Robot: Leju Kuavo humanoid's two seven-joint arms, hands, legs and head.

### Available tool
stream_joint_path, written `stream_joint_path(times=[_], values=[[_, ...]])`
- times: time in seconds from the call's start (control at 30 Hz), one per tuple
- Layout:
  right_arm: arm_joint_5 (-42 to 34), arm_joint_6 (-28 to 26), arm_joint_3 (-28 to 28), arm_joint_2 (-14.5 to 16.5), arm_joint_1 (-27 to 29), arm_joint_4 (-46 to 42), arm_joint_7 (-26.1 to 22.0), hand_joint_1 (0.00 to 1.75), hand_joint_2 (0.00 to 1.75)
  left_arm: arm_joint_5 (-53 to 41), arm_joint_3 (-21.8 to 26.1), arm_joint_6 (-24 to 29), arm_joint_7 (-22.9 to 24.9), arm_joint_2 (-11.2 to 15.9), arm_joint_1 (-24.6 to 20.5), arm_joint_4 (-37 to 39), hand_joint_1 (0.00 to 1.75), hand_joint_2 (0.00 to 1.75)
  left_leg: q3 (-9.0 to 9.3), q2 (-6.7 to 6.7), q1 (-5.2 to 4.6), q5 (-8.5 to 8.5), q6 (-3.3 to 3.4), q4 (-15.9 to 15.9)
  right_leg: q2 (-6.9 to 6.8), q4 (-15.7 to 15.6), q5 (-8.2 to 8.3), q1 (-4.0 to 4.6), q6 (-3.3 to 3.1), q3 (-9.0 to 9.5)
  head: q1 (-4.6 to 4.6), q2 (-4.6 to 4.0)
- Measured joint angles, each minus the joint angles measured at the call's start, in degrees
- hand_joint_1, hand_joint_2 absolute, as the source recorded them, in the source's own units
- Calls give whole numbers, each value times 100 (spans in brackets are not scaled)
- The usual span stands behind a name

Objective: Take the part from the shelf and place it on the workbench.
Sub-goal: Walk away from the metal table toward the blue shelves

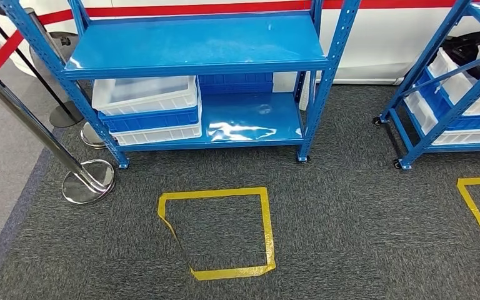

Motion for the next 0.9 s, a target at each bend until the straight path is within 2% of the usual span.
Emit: stream_joint_path(times=[0.07,0.13,0.17,0.2,0.23,0.27,0.3,0.33,0.37,0.43,0.5,0.53,0.57,0.63,0.67,0.7,0.73,0.8,0.87,0.9], values=[[-19,-4,4,3,1,1,12,0,0,11,0,8,-5,3,-2,0,0,0,-234,29,24,-235,-64,492,-13,-23,-20,-10,-54,60,-34,0],[-44,-4,11,3,-3,2,35,0,0,28,0,8,-12,3,3,0,0,0,-668,47,43,-492,-105,1230,-17,-23,-59,-2,-81,100,-56,-1],[-53,-4,15,3,-3,2,45,0,0,36,0,8,-14,3,10,0,0,0,-836,52,47,-506,-111,1463,-15,-22,-86,1,-85,130,-56,-1],[-58,-3,19,3,0,2,54,0,0,39,0,7,-16,3,18,0,0,0,-911,54,47,-410,-105,1499,-13,-22,-118,4,-84,169,-57,-1],[-62,-2,20,3,4,2,57,0,0,41,0,7,-19,3,22,0,0,0,-878,55,45,-203,-85,1313,-9,-22,-154,8,-79,219,-57,-1],[-64,-1,21,5,7,2,59,0,0,42,0,5,-24,3,25,0,0,0,-757,57,38,68,-48,956,-6,-25,-194,12,-72,275,-56,-1],[-67,1,22,10,8,2,60,0,0,42,0,2,-28,6,23,0,0,0,-610,62,22,269,-1,585,-5,-29,-234,21,-57,314,-53,-1],[-70,2,23,16,4,1,60,0,0,42,0,-4,-32,9,17,0,0,0,-471,64,2,389,46,259,-1,-37,-271,28,-32,343,-54,-1],[-74,2,26,21,-1,0,60,0,0,44,0,-11,-36,12,12,0,0,0,-375,66,-20,423,87,57,-1,-63,-295,28,-2,364,-54,-1],[-86,3,31,28,-10,-2,59,0,0,50,0,-21,-40,19,15,0,0,0,-282,54,-39,350,152,-105,-6,-74,-275,35,72,439,-60,0],[-96,7,33,31,-11,-3,59,0,0,58,0,-26,-44,22,35,0,0,0,-133,41,-9,335,211,-217,-15,20,-287,32,119,494,-56,1],[-98,8,34,32,-15,-3,60,0,0,61,0,-28,-46,23,38,0,0,0,-48,38,7,330,239,-260,-13,176,-352,32,131,428,-44,1],[-99,9,34,31,-19,-3,60,0,0,61,0,-30,-48,22,36,0,0,0,21,40,18,319,261,-289,-9,432,-458,31,141,279,-28,1],[-102,10,35,31,-24,-3,60,0,0,60,0,-34,-50,21,26,0,0,0,79,45,15,265,289,-295,-5,1070,-719,38,177,-171,-2,1],[-105,10,36,31,-20,-3,60,0,0,60,0,-35,-51,21,28,0,0,0,115,43,15,227,291,-293,-6,1276,-804,34,193,-368,7,0],[-109,11,36,31,-14,-3,59,0,0,61,0,-37,-51,20,35,0,0,0,165,39,17,182,286,-291,-9,1320,-801,29,207,-488,10,0],[-111,11,36,31,-11,-3,59,0,0,61,0,-37,-51,20,43,0,0,0,229,33,21,132,274,-286,-11,1185,-683,20,219,-514,13,1],[-114,11,37,30,-1,-2,60,0,0,61,0,-37,-51,20,54,0,0,0,354,21,35,6,220,-257,-13,561,-134,-5,237,-393,25,0],[-114,13,38,29,15,-1,61,0,0,61,0,-37,-51,21,42,0,0,0,408,8,30,-120,139,-198,-14,121,190,-5,186,-303,31,0],[-114,14,38,30,22,-1,61,0,0,61,0,-37,-51,22,35,0,0,0,420,3,22,-159,97,-170,-11,70,218,3,130,-296,31,0]])
